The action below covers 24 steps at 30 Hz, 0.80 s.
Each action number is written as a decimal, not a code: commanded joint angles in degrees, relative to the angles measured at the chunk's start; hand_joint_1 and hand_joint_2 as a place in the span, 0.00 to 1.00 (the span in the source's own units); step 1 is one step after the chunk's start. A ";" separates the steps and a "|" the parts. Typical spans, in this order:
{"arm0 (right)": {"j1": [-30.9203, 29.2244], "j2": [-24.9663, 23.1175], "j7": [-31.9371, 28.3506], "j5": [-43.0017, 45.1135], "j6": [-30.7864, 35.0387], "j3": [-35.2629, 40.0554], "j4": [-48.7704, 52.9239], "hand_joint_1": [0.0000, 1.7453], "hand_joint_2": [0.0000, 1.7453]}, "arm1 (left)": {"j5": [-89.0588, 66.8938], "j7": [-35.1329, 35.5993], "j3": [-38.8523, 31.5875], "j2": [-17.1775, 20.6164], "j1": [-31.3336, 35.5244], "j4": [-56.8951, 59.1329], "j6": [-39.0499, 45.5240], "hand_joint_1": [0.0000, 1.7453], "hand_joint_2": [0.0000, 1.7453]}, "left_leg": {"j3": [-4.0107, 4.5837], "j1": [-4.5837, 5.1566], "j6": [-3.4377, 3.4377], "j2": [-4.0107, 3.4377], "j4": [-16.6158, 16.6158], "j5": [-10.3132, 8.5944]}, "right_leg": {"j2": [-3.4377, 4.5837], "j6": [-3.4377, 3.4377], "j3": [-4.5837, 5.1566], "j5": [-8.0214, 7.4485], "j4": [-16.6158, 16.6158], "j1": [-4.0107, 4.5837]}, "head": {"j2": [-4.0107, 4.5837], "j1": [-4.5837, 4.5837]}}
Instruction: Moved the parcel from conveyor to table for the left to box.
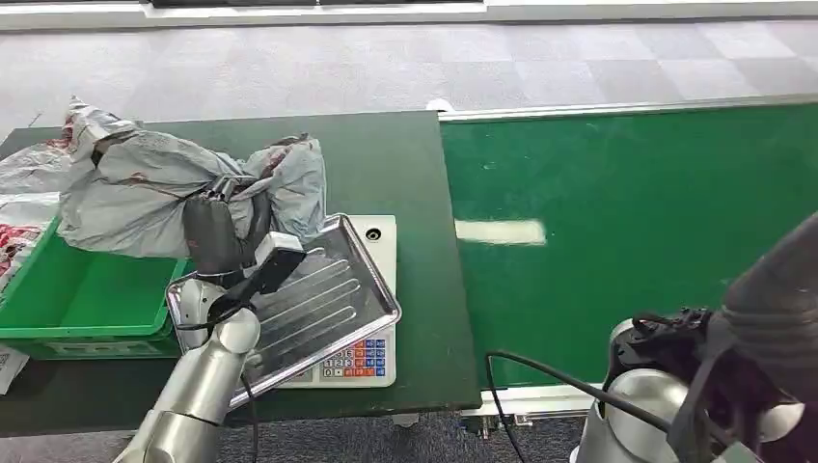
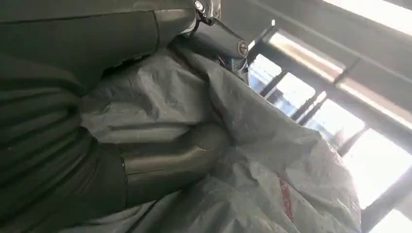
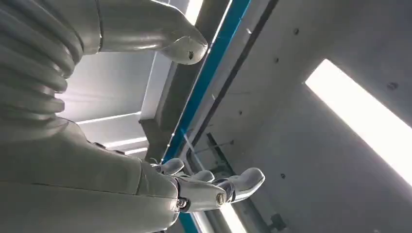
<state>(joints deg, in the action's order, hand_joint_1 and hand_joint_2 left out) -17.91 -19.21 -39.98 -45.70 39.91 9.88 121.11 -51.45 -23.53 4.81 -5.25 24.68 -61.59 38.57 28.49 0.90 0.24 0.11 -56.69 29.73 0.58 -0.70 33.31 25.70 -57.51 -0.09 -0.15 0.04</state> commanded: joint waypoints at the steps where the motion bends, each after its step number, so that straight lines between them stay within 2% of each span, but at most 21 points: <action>1: 4.07 -0.79 -0.02 0.88 0.09 -0.42 -2.80 0.00 1.00 | -15.81 11.09 -7.77 2.65 10.13 7.09 1.43 1.00 1.00 | 0.05 -0.12 -0.13 0.09 0.01 -0.05 | -0.12 0.00 -0.01 -0.06 0.08 0.11 | 0.00 0.00; 8: 4.41 -0.79 -0.02 1.44 0.09 -0.88 -3.04 0.00 1.00 | -23.37 16.66 -7.50 3.48 22.96 22.67 0.81 1.00 1.00 | 0.07 -0.14 -0.18 0.29 0.00 -0.12 | -0.33 -0.02 -0.06 -0.07 0.10 0.13 | 0.00 -0.02; 15: 4.51 -0.79 -0.02 1.45 0.09 -0.96 -3.04 0.00 1.00 | -24.25 17.43 -7.24 3.42 23.65 23.82 1.14 1.00 1.00 | -0.01 -0.09 -0.15 0.10 0.06 -0.10 | -0.11 -0.02 -0.07 -0.08 0.10 0.08 | 0.00 -0.02; 19: 5.02 -0.79 -0.02 1.83 0.09 -1.47 -3.00 0.00 1.00 | -30.87 23.94 -5.21 3.77 30.07 31.83 0.47 1.00 1.00 | 0.07 -0.12 -0.14 0.18 -0.06 -0.09 | -0.20 -0.04 -0.02 -0.05 0.04 0.11 | 0.00 0.00; 24: 5.14 -0.79 -0.02 2.16 0.09 -1.84 -2.70 0.00 1.00 | -38.27 34.09 -2.77 3.71 36.76 38.88 -6.00 1.00 1.00 | 0.18 -0.14 -0.17 0.28 -0.10 -0.12 | -0.30 -0.03 0.05 -0.07 0.04 0.14 | 0.00 0.00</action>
<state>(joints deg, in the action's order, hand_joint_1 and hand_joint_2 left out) -16.42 -18.82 -40.00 -43.96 39.91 9.88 120.54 -83.44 1.56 -0.87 -2.21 48.74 -39.24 38.06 28.53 0.90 0.21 0.17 -56.75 29.66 0.54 -0.74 33.35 25.66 -57.52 -0.08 -0.15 0.04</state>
